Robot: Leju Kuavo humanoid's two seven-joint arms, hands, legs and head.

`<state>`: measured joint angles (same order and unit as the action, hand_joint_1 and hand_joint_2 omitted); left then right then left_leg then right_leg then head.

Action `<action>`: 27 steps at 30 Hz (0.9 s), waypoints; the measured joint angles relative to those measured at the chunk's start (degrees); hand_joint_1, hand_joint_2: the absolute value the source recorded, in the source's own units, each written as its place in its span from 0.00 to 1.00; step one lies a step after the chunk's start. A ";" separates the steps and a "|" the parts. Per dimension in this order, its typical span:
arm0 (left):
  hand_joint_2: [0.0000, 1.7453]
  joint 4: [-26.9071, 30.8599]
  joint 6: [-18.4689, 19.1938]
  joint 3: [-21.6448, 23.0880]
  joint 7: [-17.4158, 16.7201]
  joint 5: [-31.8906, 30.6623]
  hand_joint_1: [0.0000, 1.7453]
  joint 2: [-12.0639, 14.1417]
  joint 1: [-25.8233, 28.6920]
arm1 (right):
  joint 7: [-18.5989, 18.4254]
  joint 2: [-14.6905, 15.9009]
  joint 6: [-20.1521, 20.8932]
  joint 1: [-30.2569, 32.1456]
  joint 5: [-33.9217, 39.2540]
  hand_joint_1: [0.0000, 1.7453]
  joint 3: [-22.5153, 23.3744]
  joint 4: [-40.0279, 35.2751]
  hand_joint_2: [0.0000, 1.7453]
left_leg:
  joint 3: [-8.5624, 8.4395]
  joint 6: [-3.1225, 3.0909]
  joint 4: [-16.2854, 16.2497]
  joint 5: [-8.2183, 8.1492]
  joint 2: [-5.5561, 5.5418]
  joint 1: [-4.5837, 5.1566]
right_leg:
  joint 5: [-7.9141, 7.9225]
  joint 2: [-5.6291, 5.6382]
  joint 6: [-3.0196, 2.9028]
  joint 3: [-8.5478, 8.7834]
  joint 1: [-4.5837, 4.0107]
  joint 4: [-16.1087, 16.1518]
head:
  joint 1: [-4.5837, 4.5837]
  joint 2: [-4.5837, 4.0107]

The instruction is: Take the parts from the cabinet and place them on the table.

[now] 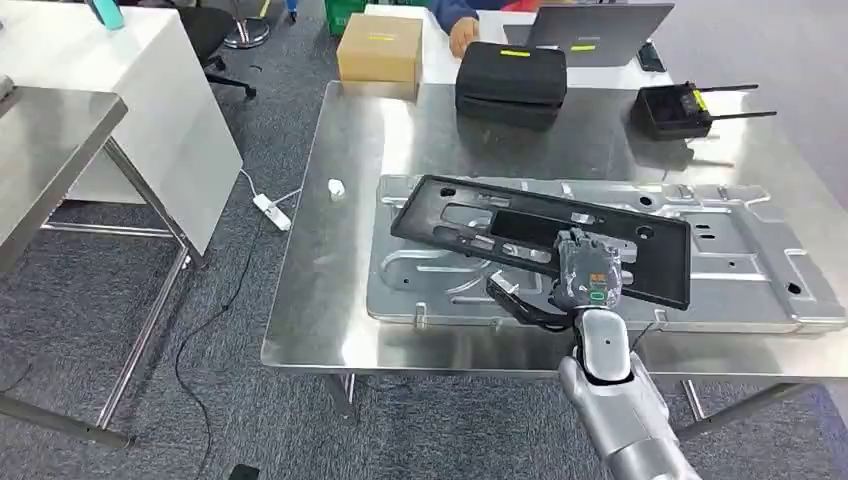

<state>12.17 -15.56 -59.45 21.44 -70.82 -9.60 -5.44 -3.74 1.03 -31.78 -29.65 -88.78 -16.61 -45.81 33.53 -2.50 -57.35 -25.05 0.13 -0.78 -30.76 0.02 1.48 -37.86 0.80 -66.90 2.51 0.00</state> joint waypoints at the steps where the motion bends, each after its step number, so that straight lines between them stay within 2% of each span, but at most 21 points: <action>1: 0.00 0.00 0.00 0.00 -0.02 -0.02 0.00 0.00 0.02 | 0.00 -0.09 -0.02 0.04 -0.07 0.60 -0.09 0.24 1.00 | 0.01 -0.01 -0.03 -0.01 0.00 0.06 | -1.97 -0.01 0.21 -2.03 0.07 -4.51 | -0.02 0.00; 2: 0.00 0.00 0.00 0.00 -0.09 -0.04 0.00 0.00 0.07 | 0.00 -0.20 -0.04 0.08 -0.28 0.59 -0.13 0.59 1.00 | 0.04 -0.04 -0.07 -0.03 0.00 0.11 | -3.19 -0.01 0.35 -3.86 0.07 -8.37 | 0.00 0.00; 3: 0.00 0.00 0.00 0.00 -0.11 -0.11 0.00 0.00 0.10 | 0.00 -0.22 -0.04 0.09 -0.46 0.62 -0.15 0.90 1.00 | 0.05 -0.03 -0.12 -0.04 -0.04 0.12 | -2.96 -0.01 0.36 -4.54 0.07 -9.66 | 0.00 0.00; 4: 0.00 -0.02 -0.02 0.00 -0.11 -0.15 0.00 0.00 0.12 | 0.00 -0.26 -0.04 0.09 -0.68 0.62 -0.20 1.20 1.00 | 0.02 0.01 -0.18 -0.09 -0.13 0.12 | -1.22 -0.01 0.27 -3.74 0.06 -7.91 | 0.02 0.00; 6: 0.00 0.00 -0.04 0.00 -0.11 -0.18 0.00 -0.02 0.08 | 0.00 -0.35 -0.04 -0.15 -0.79 0.62 -0.35 1.38 1.00 | -0.15 0.23 -0.36 -0.24 -0.26 0.12 | 3.88 -0.01 -0.26 0.99 0.00 1.58 | 0.02 0.00; 7: 0.00 0.00 -0.04 0.00 -0.11 -0.18 0.00 -0.04 0.06 | 0.00 -0.37 -0.02 -0.37 -0.83 0.55 -0.44 1.36 1.00 | -0.22 0.42 -0.42 -0.36 -0.27 0.14 | 5.67 -0.05 -0.68 3.43 -0.09 6.55 | 0.00 0.00; 8: 0.00 0.00 -0.07 0.00 -0.11 -0.20 0.00 -0.04 0.04 | 0.00 -0.42 0.02 -0.59 -0.88 0.36 -0.57 1.42 1.00 | -0.03 0.72 -0.59 -0.46 -0.26 0.53 | 4.68 -0.08 -0.90 3.99 -0.59 8.02 | 0.00 0.00; 9: 0.00 0.00 -0.11 0.00 -0.11 -0.22 0.00 -0.02 0.02 | 0.02 -0.59 0.02 -0.66 -0.88 0.25 -0.61 1.42 1.00 | 0.07 0.93 -0.57 -0.41 -0.25 0.48 | 4.98 0.01 -1.16 3.87 -0.63 8.12 | -0.09 0.00; 11: 0.00 -0.02 -0.18 0.00 -0.15 -0.37 0.00 -0.04 0.04 | 0.07 -0.70 0.09 -0.64 -0.90 0.12 -0.70 1.49 1.00 | -0.12 1.58 -0.24 -0.27 -0.22 0.32 | 4.92 0.06 -1.58 3.79 -0.79 8.03 | -0.07 0.00; 12: 0.00 -0.02 -0.24 0.00 -0.18 -0.39 0.00 -0.04 0.02 | 0.07 -0.79 0.11 -0.73 -0.90 0.05 -0.72 1.49 1.00 | -0.24 1.98 -0.19 -0.29 -0.23 0.54 | 5.21 0.05 -2.02 4.00 -0.52 8.64 | -0.07 0.00; 13: 0.00 0.00 -0.28 0.00 -0.18 -0.46 0.00 -0.02 0.02 | 0.07 -0.90 0.13 -0.77 -0.90 0.01 -0.72 1.49 1.00 | 0.02 2.18 -0.78 -0.90 -0.23 0.25 | 5.55 -0.14 -2.44 4.45 -0.08 9.16 | -0.11 0.00; 14: 0.00 0.00 -0.39 0.00 -0.18 -0.52 0.00 0.00 0.03 | 0.07 -0.96 0.24 -0.90 -0.90 0.00 -0.79 1.49 1.00 | 0.87 2.48 -2.89 -2.54 -0.23 0.25 | 5.68 -0.10 -2.85 4.55 -0.03 9.32 | -0.15 0.00; 16: 0.00 -0.02 -0.48 -0.02 -0.20 -0.52 0.00 -0.02 0.11 | 0.35 -1.20 1.11 -0.96 -0.90 0.00 -0.96 1.57 1.00 | 5.08 2.90 -12.13 -7.35 -0.22 0.10 | 5.67 -0.14 -3.07 4.42 -0.08 9.31 | -0.26 0.00; 17: 0.00 -0.02 -0.50 -0.02 -0.20 -0.55 0.00 -0.02 0.15 | 0.50 -1.25 1.27 -0.87 -0.90 0.00 -1.03 1.69 1.00 | 7.15 3.12 -16.52 -8.93 -0.22 0.07 | 5.66 -0.14 -3.09 4.37 -0.12 9.29 | -0.24 0.00; 18: 0.00 -0.02 -0.50 -0.02 -0.20 -0.63 0.00 -0.02 0.15 | 0.52 -1.27 1.29 -0.77 -0.90 0.00 -1.12 1.77 1.00 | 8.14 3.25 -18.54 -9.09 -0.22 0.06 | 5.66 -0.14 -3.09 4.32 -0.12 9.22 | -0.26 0.00; 19: 0.00 0.00 -0.52 -0.02 -0.20 -0.63 0.00 -0.02 0.13 | 0.61 -1.29 1.27 -0.68 -0.90 0.00 -1.18 1.79 1.00 | 7.69 3.28 -17.62 -7.90 -0.21 0.04 | 5.66 -0.13 -3.08 4.33 -0.12 9.15 | -0.24 0.00; 20: 0.00 0.00 -0.59 -0.02 -0.20 -0.63 0.00 0.00 0.14 | 0.66 -1.29 1.27 -0.68 -0.90 0.00 -1.20 1.79 1.00 | 5.93 3.23 -14.07 -5.69 -0.21 -0.01 | 5.64 -0.08 -3.06 4.34 -0.08 9.04 | -0.26 0.00; 22: 0.00 0.00 -0.63 -0.04 -0.18 -0.59 0.00 0.07 0.11 | 0.96 -1.38 1.25 -0.69 -0.81 0.00 -1.34 1.71 1.00 | 0.37 2.90 -3.38 -0.95 -0.21 -0.03 | 5.39 0.01 -2.67 4.36 -0.04 8.57 | -0.24 0.00; 23: 0.00 0.00 -0.63 -0.04 -0.15 -0.57 0.00 0.07 0.04 | 1.09 -1.38 1.27 -0.67 -0.68 0.00 -1.40 1.53 1.00 | -0.72 2.62 -0.74 -1.61 -0.26 0.18 | 5.14 0.03 -2.28 4.10 -0.39 8.19 | -0.24 0.00; 24: 0.00 0.00 -0.63 -0.09 -0.13 -0.52 0.00 0.07 0.02 | 1.27 -1.35 1.27 -0.54 -0.63 0.00 -1.44 1.10 1.00 | -0.74 2.11 -0.74 -1.36 -0.27 0.24 | 5.06 0.05 -1.98 3.91 -0.48 8.00 | -0.13 0.00; 27: 0.00 0.00 -0.63 -0.13 -0.11 -0.18 0.00 0.07 0.14 | 2.58 -1.33 1.36 0.83 0.37 0.00 -1.55 -1.53 1.00 | -0.58 1.12 -0.57 -1.01 -0.26 0.42 | 5.37 0.05 -0.95 3.96 -0.40 8.34 | -0.22 0.00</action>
<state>12.17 -16.20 -59.58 21.33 -70.99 -9.53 -5.30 -1.16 -0.31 -30.42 -28.82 -88.41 -18.16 -47.35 32.95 -1.38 -57.92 -26.06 -0.13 -0.36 -25.39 0.07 0.53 -33.90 0.40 -58.56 2.29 0.00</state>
